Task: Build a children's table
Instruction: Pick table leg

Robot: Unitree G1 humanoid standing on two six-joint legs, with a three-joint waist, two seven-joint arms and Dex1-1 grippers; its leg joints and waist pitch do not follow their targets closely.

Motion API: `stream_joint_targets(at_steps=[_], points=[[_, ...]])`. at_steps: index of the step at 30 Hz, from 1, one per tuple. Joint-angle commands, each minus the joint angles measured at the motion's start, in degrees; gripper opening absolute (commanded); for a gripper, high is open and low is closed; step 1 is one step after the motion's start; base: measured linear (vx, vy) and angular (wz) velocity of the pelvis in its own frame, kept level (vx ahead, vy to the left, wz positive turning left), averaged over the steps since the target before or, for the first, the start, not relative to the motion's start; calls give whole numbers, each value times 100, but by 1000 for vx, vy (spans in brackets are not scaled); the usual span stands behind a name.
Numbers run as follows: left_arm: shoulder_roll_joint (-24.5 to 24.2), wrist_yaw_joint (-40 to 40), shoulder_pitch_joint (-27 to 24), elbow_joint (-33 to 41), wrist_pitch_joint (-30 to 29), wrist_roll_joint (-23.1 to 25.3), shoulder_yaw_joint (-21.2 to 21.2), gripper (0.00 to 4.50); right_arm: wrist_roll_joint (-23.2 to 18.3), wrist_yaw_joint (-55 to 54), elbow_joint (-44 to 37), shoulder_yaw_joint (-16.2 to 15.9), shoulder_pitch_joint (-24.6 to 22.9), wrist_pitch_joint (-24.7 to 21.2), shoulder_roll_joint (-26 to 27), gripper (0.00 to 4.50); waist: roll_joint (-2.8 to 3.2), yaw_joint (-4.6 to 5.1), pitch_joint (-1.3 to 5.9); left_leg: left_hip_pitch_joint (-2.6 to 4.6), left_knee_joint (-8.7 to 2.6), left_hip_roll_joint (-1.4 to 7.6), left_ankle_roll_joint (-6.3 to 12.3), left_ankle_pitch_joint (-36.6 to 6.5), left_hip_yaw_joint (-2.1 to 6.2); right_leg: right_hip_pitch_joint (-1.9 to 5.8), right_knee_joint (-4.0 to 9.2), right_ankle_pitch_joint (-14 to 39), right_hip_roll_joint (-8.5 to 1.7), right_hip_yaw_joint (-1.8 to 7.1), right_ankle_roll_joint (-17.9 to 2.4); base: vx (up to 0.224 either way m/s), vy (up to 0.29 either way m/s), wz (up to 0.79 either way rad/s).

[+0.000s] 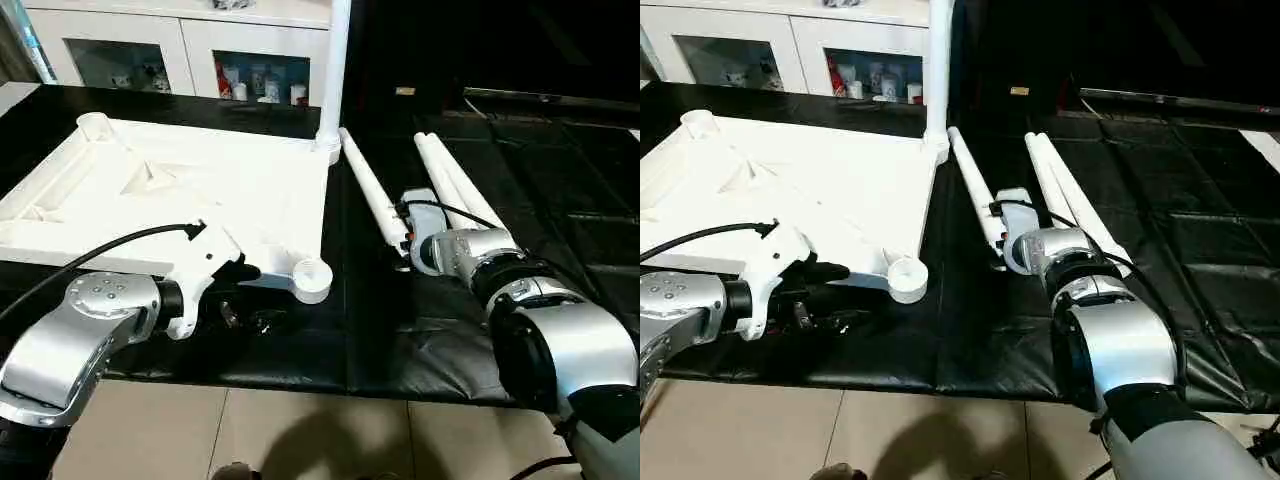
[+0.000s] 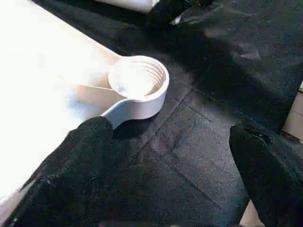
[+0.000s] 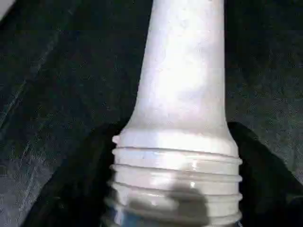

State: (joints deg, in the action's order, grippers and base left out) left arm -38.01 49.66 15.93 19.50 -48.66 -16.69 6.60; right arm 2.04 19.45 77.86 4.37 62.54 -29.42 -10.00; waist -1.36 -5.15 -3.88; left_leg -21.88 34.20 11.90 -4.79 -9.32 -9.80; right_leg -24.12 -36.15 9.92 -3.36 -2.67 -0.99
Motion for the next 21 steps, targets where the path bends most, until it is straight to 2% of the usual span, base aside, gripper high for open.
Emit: stream_joint_targets(at_steps=[1, 2, 4, 9, 12, 13, 15, 16, 17, 18, 19, 20, 21], points=[[-63, 2, 84, 95, -48, -69, 30, 450, 43, 29, 76, -20, -93, -135, -63, 311, 49, -11, 424, 95, -368, 60, -331, -1425, -11, 279, 375, 1388, -349, 207, -1015, 0, 0, 0], [-71, 2, 94, 103, -52, -72, 28, 450, 35, 7, 67, 32, -113, -144, -72, 300, 26, -10, 423, 89, -374, 60, -327, -1408, -10, 286, 372, 1384, -348, 204, -1007, 0, 0, 0], [-78, 2, 113, 99, -52, -80, 23, 450, 20, -12, 56, 75, -127, -147, -80, 287, 26, -12, 425, 88, -371, 58, -333, -1406, -10, 285, 373, 1390, -351, 203, -998, 0, 0, 0], [-50, -8, 229, -30, 25, -74, 22, 450, -50, -110, 33, 176, -134, -100, -125, 281, 28, -15, 429, 95, -368, 58, -328, -1377, -11, 282, 364, 1339, -348, 203, -1003, 0, 0, 0], [99, -52, 331, -163, 108, -110, -14, 450, -167, -331, 2, 354, -130, 26, -181, 280, 27, -18, 432, 107, -358, 53, -348, -1361, -20, 277, 368, 1330, -349, 207, -990, 0, 0, 0], [173, -84, 364, -204, 131, -123, -19, 450, -227, -424, -14, 431, -128, 74, -210, 280, 54, -11, 435, 102, -357, 54, -360, -1356, -16, 281, 358, 1299, -348, 208, -992, 0, 0, 0], [279, -130, 430, -296, 180, -133, 1, 450, -316, -558, -34, 550, -127, 156, -248, 280, 49, -8, 440, 100, -350, 45, -363, -1337, -25, 281, 364, 1222, -336, 207, -990, 0, 0, 0], [393, -165, 513, -427, 231, -141, 33, 450, -449, -681, -50, 708, -126, 226, -274, 280, 85, -5, 449, 107, -341, 45, -376, -1338, -25, 282, 354, 1157, -331, 207, -998, 0, 0, 0], [489, -222, 549, -481, 251, -146, 38, 450, -523, -720, -73, 793, -135, 285, -297, 280, 54, 1, 456, 98, -336, 34, -362, -1312, -31, 295, 353, 1088, -316, 203, -994, 0, 0, 0], [604, -279, 621, -600, 302, -137, 45, 450, -643, -783, -100, 932, -141, 412, -311, 279, 108, 5, 457, 103, -330, 33, -368, -1316, -27, 291, 348, 1066, -316, 204, -1001, 0, 0, 0], [604, -279, 621, -600, 302, -137, 45, 450, -643, -783, -100, 932, -141, 412, -311, 279, 74, 16, 458, 93, -328, 34, -363, -1349, -28, 302, 357, 1066, -320, 199, -1003, 0, 0, 0], [753, -376, 672, -695, 335, -160, 4, 450, -764, -867, -129, 1073, -150, 469, -337, 279, 57, 27, 459, 82, -333, 32, -339, -1333, -28, 315, 358, 1066, -321, 195, -1002, 0, 0, 0], [770, -390, 681, -710, 341, -158, 1, 450, -779, -874, -134, 1091, -152, 484, -340, 279, 61, 25, 463, 90, -326, 35, -335, -1329, -26, 310, 357, 1066, -323, 194, -1011, 0, 0, 0]])
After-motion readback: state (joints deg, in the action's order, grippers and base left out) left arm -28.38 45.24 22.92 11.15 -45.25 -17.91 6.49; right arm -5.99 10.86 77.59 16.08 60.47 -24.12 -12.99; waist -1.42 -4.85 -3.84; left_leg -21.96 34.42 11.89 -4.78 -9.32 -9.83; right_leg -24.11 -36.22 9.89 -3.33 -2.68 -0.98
